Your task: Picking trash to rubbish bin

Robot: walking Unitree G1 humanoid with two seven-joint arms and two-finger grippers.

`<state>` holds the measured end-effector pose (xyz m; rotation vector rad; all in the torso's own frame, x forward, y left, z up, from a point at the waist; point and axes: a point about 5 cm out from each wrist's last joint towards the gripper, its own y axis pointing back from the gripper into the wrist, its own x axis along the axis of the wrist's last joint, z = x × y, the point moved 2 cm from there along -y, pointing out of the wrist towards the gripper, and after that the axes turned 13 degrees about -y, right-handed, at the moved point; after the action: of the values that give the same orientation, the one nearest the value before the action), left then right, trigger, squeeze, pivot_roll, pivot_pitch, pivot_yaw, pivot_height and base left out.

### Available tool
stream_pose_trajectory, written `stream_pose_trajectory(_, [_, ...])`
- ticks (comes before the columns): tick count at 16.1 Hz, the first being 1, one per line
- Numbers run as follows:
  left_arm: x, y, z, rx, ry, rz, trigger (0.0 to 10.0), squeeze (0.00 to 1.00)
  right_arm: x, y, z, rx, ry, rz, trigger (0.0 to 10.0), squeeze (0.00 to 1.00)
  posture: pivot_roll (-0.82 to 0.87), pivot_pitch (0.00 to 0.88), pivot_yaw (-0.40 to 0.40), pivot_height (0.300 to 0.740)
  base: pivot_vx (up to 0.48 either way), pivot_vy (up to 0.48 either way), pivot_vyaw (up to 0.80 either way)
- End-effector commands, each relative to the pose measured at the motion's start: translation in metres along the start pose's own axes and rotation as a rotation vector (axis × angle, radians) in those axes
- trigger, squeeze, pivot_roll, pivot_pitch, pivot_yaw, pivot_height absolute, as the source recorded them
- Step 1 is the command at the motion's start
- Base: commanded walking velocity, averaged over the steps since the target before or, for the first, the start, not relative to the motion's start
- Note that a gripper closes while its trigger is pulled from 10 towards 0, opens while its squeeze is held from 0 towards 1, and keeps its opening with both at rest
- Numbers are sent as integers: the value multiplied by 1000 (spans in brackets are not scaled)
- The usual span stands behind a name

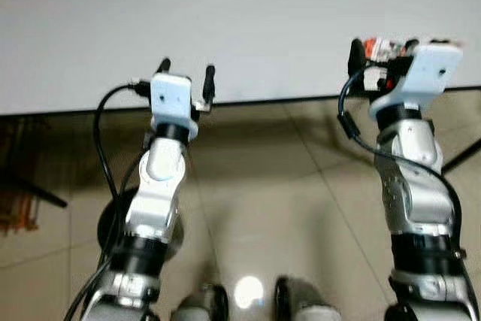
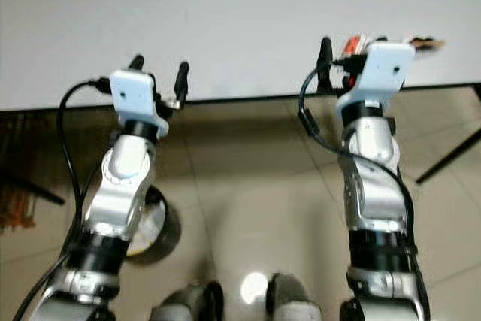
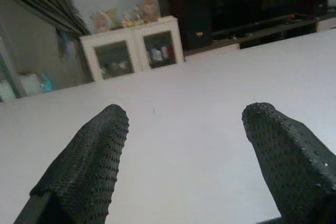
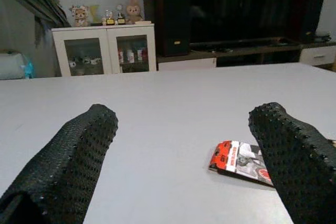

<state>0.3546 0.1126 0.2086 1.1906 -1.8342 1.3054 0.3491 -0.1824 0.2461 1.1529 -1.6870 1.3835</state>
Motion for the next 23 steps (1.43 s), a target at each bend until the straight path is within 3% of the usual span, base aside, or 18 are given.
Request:
stream_pose_trajectory(1, [1, 0, 4, -24, -7, 5, 10000, 0, 1, 0, 3, -12, -4, 3, 10000, 0, -4, 226, 46, 740, 371, 0, 0])
stream_pose_trajectory(6, [1, -2, 2, -25, -14, 11, 10000, 0, -1, 1, 3, -19, -12, 3, 10000, 0, 1, 224, 56, 740, 363, 0, 0])
stream_pose_trajectory(10, [-1, 0, 10, -60, -5, 8, 10000, 0, -4, 1, 0, -11, -20, -7, 10000, 0, 5, 218, 60, 740, 0, 0, 0])
stream_pose_trajectory(15, [-1, 0, 5, -47, -36, 12, 10000, 0, -8, 2, -5, 2, -27, -22, 10000, 0, 8, 221, 64, 740, 0, 0, 0])
stream_pose_trajectory(23, [-3, 1, 3, -37, -40, 5, 10000, 0, -12, 5, -8, 18, -25, -41, 10000, 0, 1, 206, 68, 740, 0, -276, 0])
